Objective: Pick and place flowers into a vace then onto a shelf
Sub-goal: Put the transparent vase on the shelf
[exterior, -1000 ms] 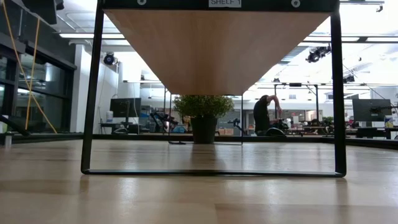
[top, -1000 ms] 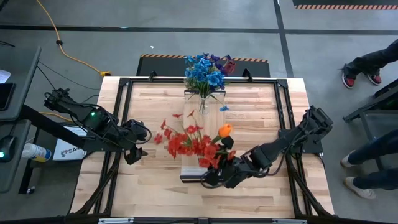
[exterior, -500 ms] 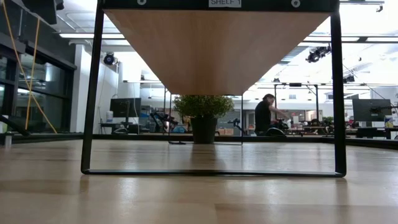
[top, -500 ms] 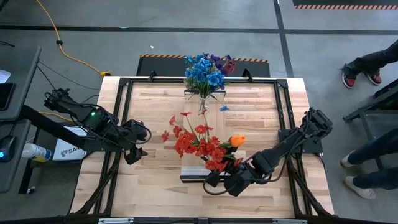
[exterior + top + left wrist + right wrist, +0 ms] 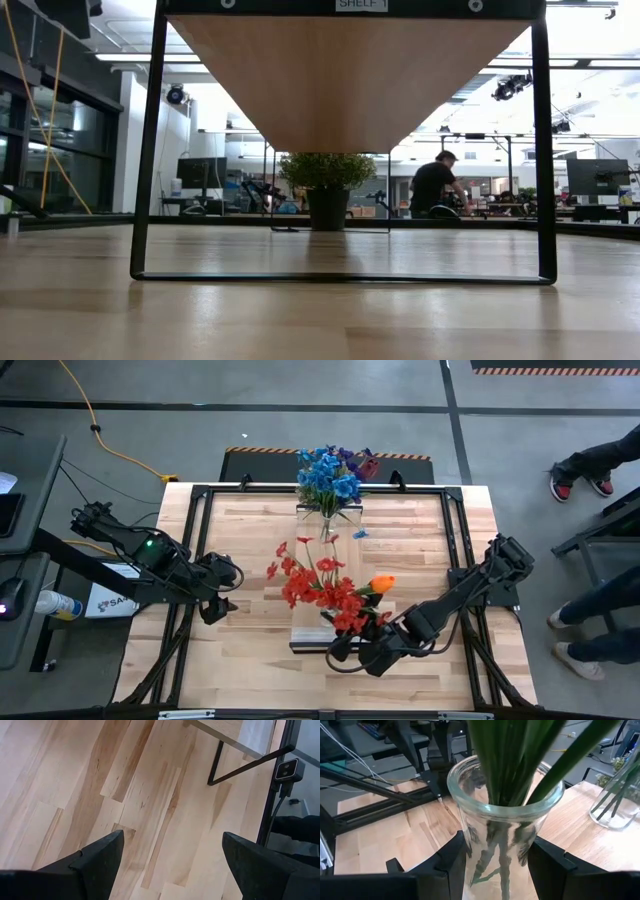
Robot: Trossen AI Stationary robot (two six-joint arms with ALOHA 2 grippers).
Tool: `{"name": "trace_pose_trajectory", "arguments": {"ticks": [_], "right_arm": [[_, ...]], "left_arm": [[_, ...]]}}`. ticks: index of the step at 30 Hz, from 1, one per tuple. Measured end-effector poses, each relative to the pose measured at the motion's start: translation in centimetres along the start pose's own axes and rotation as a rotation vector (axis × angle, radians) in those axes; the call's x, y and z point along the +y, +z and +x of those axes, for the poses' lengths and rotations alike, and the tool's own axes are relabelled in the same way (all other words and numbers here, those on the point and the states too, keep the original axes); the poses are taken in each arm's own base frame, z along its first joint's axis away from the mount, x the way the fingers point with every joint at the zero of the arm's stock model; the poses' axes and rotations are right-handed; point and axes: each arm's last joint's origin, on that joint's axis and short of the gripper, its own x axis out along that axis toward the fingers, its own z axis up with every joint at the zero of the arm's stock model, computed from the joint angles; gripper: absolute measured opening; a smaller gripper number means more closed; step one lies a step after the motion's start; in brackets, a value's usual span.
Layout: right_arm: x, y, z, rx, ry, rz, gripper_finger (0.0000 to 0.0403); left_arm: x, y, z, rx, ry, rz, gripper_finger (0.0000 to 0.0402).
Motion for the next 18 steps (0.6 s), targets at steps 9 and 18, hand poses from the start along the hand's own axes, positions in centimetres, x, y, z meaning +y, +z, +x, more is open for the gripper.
{"name": "trace_pose_trajectory", "arguments": {"ticks": [9,18], "right_arm": [[0.1,-0.3,0.6,0.026,0.010,0.000,0.0163],[0.2,-0.9,1.3,0.037,-0.002,-0.009,0.0163]], "left_arm": [[0.0,0.0,0.0,0.000,0.000,0.000,0.0369],[0.0,0.0,0.0,0.000,0.000,0.000,0.0369]]}}
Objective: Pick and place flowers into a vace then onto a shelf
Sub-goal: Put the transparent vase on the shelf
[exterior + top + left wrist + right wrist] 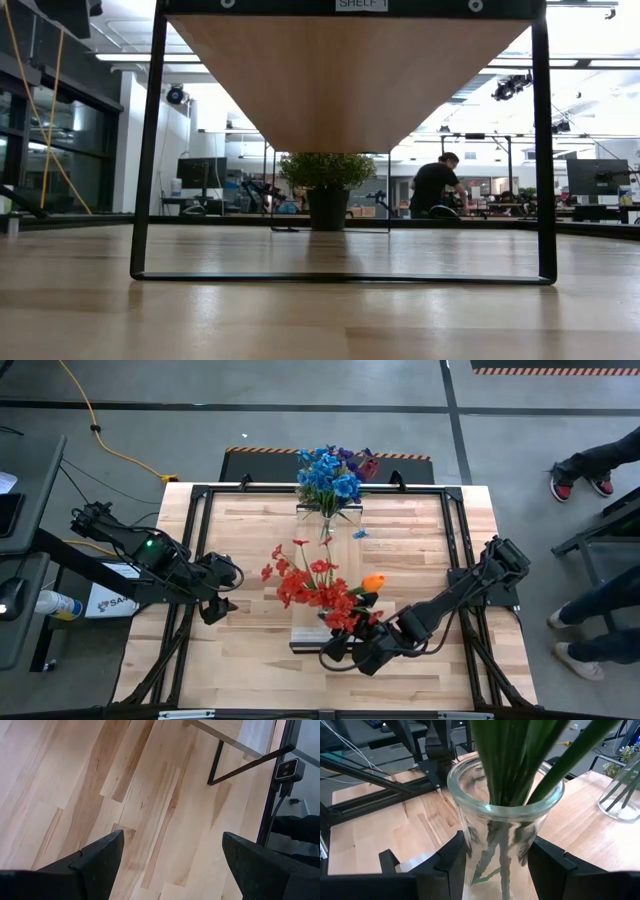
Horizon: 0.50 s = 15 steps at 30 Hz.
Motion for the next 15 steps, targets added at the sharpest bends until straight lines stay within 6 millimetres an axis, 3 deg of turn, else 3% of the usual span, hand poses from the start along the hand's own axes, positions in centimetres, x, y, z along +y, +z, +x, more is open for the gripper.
{"name": "trace_pose_trajectory", "arguments": {"ticks": [6,12,15], "right_arm": [[-0.28,-0.28,0.02,0.008,-0.029,0.011,0.0164],[-0.41,-0.39,0.01,0.013,-0.040,0.019,0.0198],[-0.41,-0.39,0.01,0.012,-0.041,0.019,0.0187]], "left_arm": [[-0.01,-0.02,0.00,0.007,-0.005,0.001,0.0369],[0.00,-0.03,0.00,0.007,-0.004,0.001,0.0369],[0.00,-0.03,0.00,0.007,-0.004,0.001,0.0369]]}}
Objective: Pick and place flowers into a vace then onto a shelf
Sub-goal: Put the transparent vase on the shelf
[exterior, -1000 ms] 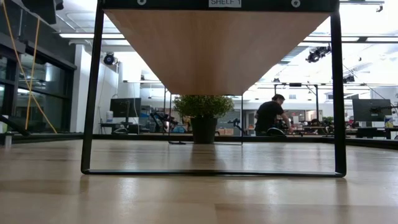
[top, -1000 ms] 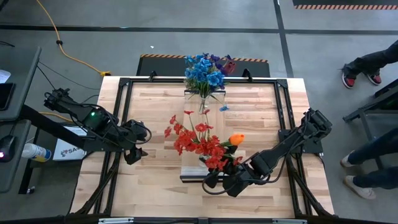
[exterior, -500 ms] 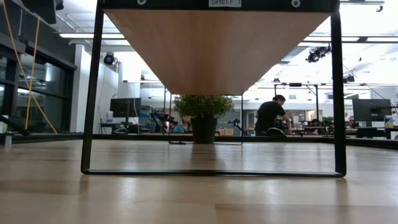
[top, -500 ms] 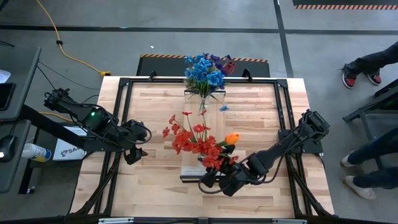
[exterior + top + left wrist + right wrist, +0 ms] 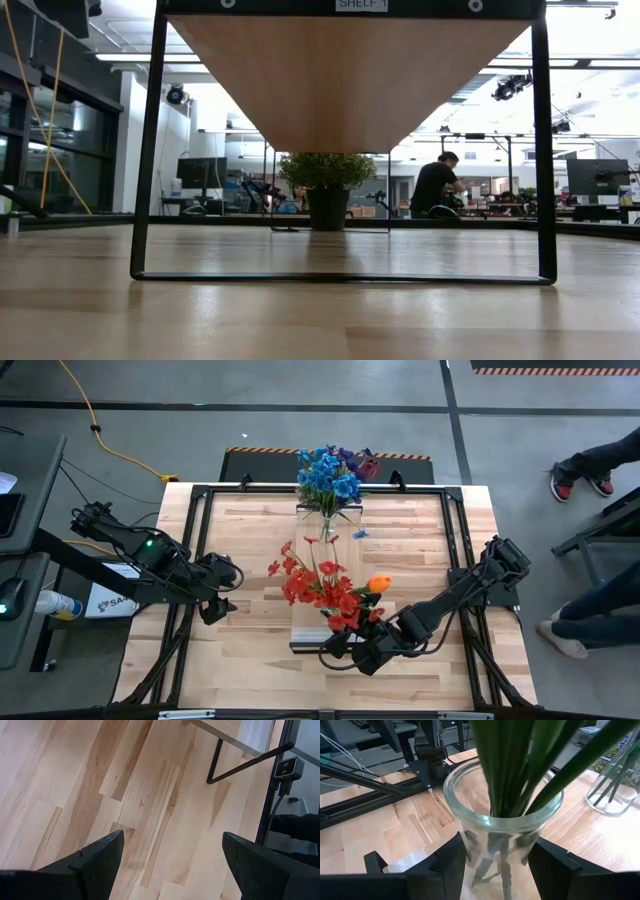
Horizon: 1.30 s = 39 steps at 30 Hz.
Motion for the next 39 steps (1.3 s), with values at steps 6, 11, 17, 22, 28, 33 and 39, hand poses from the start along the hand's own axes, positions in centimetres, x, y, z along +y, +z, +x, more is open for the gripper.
{"name": "trace_pose_trajectory", "arguments": {"ticks": [6,11,17,22,28,33,39], "right_arm": [[-0.02,-0.02,-0.02,0.010,0.006,-0.005,0.0161],[-0.09,-0.15,-0.02,0.039,0.019,-0.019,0.0210],[-0.18,-0.37,0.01,0.054,0.016,-0.038,0.0261],[-0.25,-0.42,0.00,0.059,0.013,-0.047,0.0269],[-0.23,-0.50,0.00,0.079,0.029,-0.068,0.0270],[-0.22,-0.55,-0.01,0.089,0.036,-0.071,0.0271],[-0.21,-0.58,-0.01,0.099,0.044,-0.080,0.0271]], "left_arm": [[0.00,0.00,0.00,0.000,0.000,0.000,0.0369],[0.00,0.01,0.00,-0.001,0.000,0.000,0.0369],[-0.01,0.01,0.00,-0.001,-0.001,-0.001,0.0369],[-0.01,0.01,0.00,-0.002,-0.001,-0.004,0.0369],[-0.02,0.02,0.00,-0.003,-0.002,-0.004,0.0369],[-0.02,0.02,0.00,-0.003,-0.002,-0.005,0.0369],[-0.02,0.02,0.00,-0.003,-0.002,-0.005,0.0369]]}}
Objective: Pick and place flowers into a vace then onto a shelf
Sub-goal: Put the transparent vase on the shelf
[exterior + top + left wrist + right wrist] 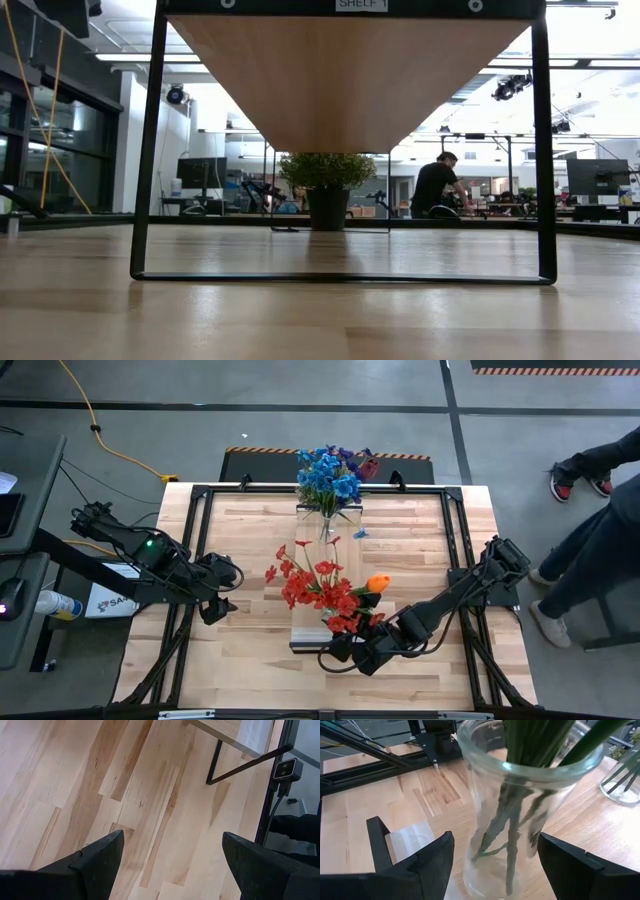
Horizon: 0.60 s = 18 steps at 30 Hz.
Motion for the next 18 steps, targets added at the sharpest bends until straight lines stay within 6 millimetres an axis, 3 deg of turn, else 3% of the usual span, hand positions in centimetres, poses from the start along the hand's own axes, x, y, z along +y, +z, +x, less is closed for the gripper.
{"name": "trace_pose_trajectory", "arguments": {"ticks": [18], "right_arm": [[0.02,-0.15,-0.04,0.030,0.021,-0.002,0.0271]], "left_arm": [[0.01,-0.01,0.00,0.000,0.001,0.001,0.0369]]}}
